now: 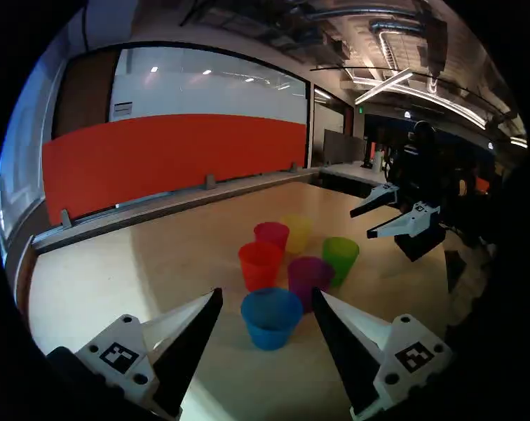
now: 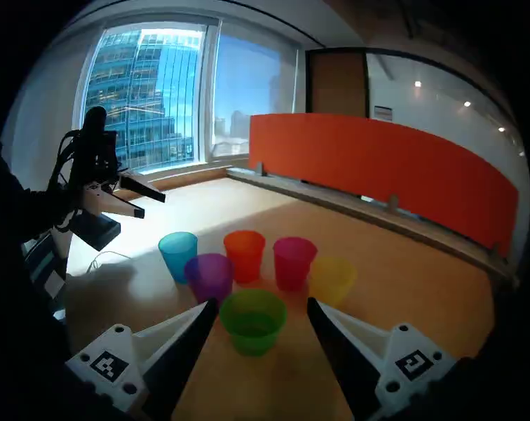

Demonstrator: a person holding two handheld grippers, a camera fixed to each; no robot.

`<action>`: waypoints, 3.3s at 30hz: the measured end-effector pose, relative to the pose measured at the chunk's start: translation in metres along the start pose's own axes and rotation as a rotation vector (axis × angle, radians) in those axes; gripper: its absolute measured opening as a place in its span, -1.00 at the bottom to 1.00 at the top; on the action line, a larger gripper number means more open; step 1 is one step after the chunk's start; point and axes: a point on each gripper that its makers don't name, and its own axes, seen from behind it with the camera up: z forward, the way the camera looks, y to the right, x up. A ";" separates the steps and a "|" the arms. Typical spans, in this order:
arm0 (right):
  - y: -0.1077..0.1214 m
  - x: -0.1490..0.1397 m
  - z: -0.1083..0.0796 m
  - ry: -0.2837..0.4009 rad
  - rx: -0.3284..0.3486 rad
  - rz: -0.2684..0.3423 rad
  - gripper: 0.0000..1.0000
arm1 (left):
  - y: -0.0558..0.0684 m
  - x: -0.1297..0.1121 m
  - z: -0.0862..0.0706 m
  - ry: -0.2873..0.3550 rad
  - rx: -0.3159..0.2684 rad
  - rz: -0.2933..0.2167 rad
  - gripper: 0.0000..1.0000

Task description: Pour water

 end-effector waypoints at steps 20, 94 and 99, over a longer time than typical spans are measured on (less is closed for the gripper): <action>-0.005 -0.032 0.021 -0.097 0.025 -0.015 0.99 | 0.011 -0.047 0.016 -0.165 -0.052 0.049 0.85; -0.007 -0.048 0.061 -0.157 0.058 0.001 0.82 | 0.011 -0.060 0.066 -0.246 -0.113 0.054 0.77; -0.008 -0.032 0.053 -0.122 0.050 -0.004 0.82 | 0.013 -0.047 0.060 -0.215 -0.105 0.037 0.77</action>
